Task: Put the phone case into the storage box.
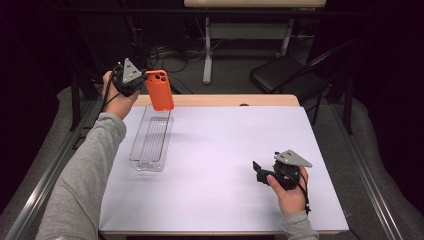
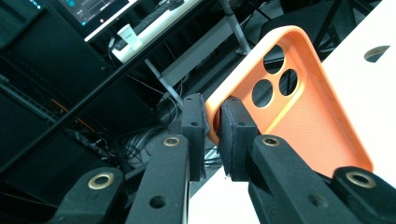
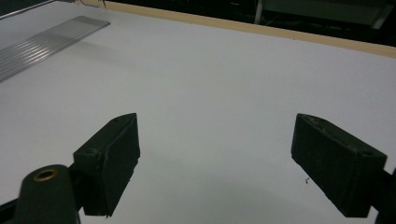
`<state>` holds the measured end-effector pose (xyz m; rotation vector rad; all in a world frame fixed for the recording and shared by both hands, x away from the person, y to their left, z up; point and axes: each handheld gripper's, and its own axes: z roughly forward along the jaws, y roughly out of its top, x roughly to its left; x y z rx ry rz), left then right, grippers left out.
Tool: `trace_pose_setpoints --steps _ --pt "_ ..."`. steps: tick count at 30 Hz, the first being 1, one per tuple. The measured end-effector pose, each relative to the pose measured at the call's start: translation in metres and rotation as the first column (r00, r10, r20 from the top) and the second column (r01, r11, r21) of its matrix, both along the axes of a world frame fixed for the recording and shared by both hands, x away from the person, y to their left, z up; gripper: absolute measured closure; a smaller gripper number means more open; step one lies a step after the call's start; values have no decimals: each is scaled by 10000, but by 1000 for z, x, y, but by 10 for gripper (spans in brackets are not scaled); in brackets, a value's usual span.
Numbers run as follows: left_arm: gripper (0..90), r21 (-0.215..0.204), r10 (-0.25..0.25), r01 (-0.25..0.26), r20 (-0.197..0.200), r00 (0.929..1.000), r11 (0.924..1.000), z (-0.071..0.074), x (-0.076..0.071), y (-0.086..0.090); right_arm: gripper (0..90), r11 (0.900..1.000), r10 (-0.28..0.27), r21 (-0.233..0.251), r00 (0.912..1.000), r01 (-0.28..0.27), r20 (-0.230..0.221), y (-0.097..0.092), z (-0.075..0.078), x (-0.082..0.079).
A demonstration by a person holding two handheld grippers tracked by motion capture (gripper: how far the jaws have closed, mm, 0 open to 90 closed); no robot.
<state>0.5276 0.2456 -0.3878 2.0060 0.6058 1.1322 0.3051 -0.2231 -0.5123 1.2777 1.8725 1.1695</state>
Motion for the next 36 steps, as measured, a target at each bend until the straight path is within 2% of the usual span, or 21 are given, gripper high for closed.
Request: trace_pose_setpoints --steps 13,16,23,36 --pt "811 99 108 -109 97 9999 9999 -11 10 15 149 9999 7 -154 9999 -5 163 4 -2 -4" --pt "811 406 94 -97 98 9999 9991 -15 11 15 149 9998 37 -174 9999 -34 166 5 -1 -4" --pt "812 453 128 -140 257 9996 9989 -18 13 12 149 9996 107 -275 9995 -99 287 4 -2 -6" --pt "812 522 200 -222 431 9989 9984 -27 21 10 149 9998 -104 -193 9995 110 302 -3 -2 -11"
